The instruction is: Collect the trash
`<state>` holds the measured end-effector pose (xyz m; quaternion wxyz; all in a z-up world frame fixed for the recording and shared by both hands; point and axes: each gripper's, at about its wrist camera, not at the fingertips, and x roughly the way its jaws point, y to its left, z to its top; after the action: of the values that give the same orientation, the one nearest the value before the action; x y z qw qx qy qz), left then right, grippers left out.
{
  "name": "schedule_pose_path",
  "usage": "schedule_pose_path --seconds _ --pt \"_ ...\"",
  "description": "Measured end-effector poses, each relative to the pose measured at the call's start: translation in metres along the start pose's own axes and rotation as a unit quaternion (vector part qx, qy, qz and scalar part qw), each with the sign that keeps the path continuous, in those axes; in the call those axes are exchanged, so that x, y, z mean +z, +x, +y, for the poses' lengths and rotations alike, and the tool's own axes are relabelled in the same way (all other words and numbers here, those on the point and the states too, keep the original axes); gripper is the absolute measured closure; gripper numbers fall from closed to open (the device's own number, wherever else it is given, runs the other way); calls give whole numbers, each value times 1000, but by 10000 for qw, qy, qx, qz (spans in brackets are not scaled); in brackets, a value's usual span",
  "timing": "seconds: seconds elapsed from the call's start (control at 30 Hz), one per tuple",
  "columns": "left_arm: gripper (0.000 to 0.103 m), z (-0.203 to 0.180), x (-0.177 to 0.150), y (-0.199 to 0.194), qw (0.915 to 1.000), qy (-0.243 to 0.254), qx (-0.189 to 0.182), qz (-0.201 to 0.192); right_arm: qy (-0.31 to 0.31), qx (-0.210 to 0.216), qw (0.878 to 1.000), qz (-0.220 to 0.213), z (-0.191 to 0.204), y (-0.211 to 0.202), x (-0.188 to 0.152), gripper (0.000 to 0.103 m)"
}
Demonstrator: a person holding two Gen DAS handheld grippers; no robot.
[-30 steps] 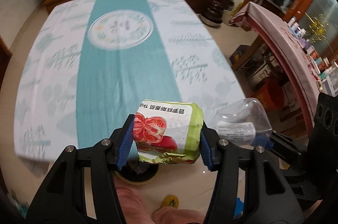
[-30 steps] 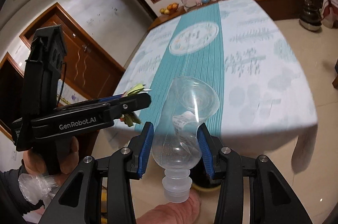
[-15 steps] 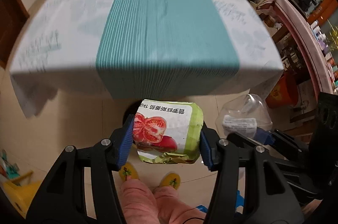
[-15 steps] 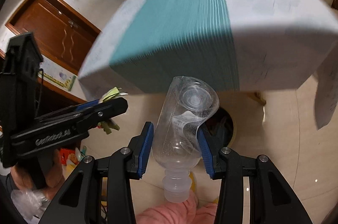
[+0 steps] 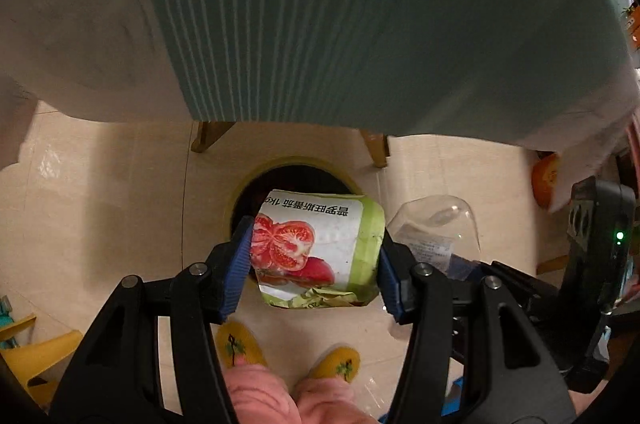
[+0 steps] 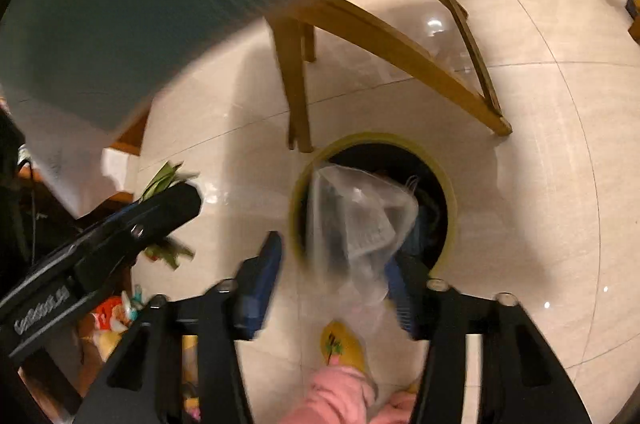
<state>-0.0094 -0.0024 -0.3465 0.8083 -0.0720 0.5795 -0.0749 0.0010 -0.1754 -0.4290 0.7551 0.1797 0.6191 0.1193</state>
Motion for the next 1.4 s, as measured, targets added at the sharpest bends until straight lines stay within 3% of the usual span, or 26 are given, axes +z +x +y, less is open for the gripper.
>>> schedule_pose_path --seconds 0.1,0.17,0.2,0.4,0.63,0.97,1.4 --pt "46 9 -4 27 10000 9 35 49 143 -75 9998 -117 -13 28 1 32" --pt "20 16 -8 47 9999 40 113 102 182 -171 9996 -153 -18 40 -2 32" --pt "18 19 -7 55 9998 54 140 104 190 -237 9994 -179 -20 46 -4 32" --pt "16 38 -15 87 9996 31 267 131 233 -449 9982 -322 -23 69 -5 32" --pt "16 48 -19 86 9995 -69 306 -3 330 -638 9955 -620 -26 47 -9 32" --pt "16 31 -14 24 9990 -20 371 -258 330 -742 9916 -1007 6 -34 -4 32" --pt "16 -7 5 -111 9984 141 377 -389 237 -693 9878 -1377 64 -188 6 32"
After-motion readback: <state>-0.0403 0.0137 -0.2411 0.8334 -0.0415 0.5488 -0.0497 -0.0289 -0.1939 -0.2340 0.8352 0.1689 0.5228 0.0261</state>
